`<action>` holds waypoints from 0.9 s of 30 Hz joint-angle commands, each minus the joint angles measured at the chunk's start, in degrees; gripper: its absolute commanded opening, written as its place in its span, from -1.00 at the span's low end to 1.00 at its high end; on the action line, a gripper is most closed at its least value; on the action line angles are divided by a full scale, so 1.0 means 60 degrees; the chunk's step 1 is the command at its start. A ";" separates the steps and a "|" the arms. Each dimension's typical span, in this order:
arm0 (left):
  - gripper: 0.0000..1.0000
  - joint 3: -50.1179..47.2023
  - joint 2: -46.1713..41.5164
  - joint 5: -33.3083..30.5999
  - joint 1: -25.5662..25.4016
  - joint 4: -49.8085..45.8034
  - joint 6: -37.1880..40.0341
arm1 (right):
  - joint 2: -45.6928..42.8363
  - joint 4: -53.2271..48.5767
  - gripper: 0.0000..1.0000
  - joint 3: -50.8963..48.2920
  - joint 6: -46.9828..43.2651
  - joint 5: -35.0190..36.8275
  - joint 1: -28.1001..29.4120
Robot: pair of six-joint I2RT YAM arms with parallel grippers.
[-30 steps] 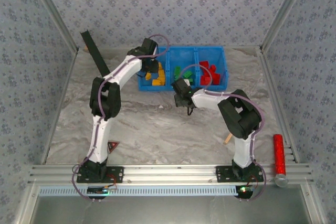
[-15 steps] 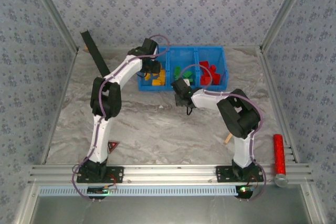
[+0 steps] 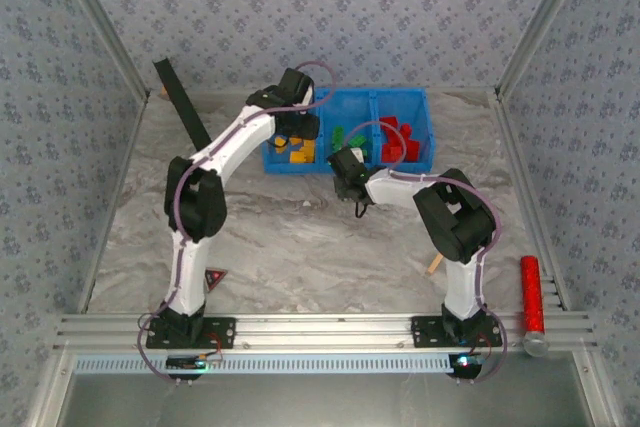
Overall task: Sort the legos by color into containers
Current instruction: Pick up the lego from the center of the table.
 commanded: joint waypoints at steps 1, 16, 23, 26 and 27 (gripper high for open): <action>0.06 -0.0936 -0.1293 0.0190 -0.0087 -0.0246 0.0092 | 0.0191 -0.0390 -0.51 0.0193 -0.0064 -0.0127 -0.0065; 0.12 -0.4390 -0.5304 -0.0246 0.0041 -0.1040 0.0349 | -0.1535 -0.1619 -0.58 -0.0479 -0.0254 -0.1092 0.0526; 0.24 -0.5997 -0.7835 -0.0465 0.0197 -0.1331 0.0871 | -0.2593 -0.3053 -0.58 0.0186 -0.0892 -0.1009 0.0421; 0.27 -0.6834 -0.8881 -0.0725 0.0478 -0.1232 0.1007 | -0.2629 -0.3321 -0.58 0.1145 -0.1304 -0.0901 0.0112; 0.29 -0.7034 -0.9154 -0.0721 0.0569 -0.1185 0.1049 | -0.2559 -0.3357 -0.58 0.1425 -0.1433 -0.0901 0.0003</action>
